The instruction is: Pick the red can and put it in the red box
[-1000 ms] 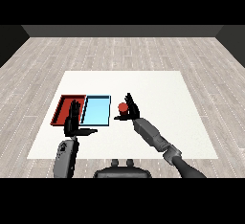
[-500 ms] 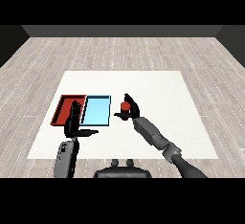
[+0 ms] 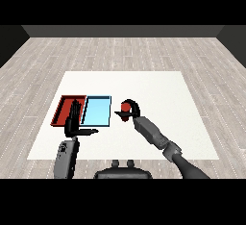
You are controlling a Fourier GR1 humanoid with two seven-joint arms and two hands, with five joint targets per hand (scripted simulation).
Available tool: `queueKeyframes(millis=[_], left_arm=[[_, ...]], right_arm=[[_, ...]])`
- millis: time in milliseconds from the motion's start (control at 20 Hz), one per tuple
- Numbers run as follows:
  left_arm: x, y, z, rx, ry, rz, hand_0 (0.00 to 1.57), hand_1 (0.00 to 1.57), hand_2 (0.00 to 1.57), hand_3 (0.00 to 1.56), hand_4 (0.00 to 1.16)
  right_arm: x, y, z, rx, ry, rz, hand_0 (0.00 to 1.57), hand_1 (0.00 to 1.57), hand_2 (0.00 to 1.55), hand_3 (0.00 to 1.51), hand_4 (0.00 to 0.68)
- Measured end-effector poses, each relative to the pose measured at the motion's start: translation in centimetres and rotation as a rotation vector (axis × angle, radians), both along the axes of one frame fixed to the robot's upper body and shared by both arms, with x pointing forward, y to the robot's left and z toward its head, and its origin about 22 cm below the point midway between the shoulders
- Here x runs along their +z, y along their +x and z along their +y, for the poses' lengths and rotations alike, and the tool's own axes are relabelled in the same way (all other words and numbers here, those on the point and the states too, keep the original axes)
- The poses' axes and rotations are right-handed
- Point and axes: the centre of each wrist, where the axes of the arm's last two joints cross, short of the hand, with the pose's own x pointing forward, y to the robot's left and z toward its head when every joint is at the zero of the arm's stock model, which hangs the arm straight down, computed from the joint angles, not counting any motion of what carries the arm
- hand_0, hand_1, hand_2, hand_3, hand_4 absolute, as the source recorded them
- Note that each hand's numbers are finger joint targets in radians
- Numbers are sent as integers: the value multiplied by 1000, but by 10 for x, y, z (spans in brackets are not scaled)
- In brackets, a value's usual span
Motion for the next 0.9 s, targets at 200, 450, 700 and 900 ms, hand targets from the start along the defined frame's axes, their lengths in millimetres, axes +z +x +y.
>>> queueKeyframes(millis=[200, 450, 700, 900], left_arm=[[-3, -1, 1, 1, -1, 3, 0, 0, 0, 0, 0], [1, -4, -1, 5, 3, -5, 0, 0, 0, 0, 0], [-1, 1, 0, -4, 8, -5, 0, 0, 0, 0, 0], [-2, 4, -3, -9, 14, -6, 0, 0, 0, 0, 0]], right_arm=[[1, 1, -1, -7, -8, 0, 1571, 1571, 1488, 1429, 583], [1, 2, -1, -9, -15, 2, 1571, 1571, 1485, 1418, 591], [10, 5, 1, -22, -21, -33, 1571, 1571, 1478, 1407, 598], [21, 9, -6, -22, -32, -91, 1571, 1571, 1475, 1401, 613]])
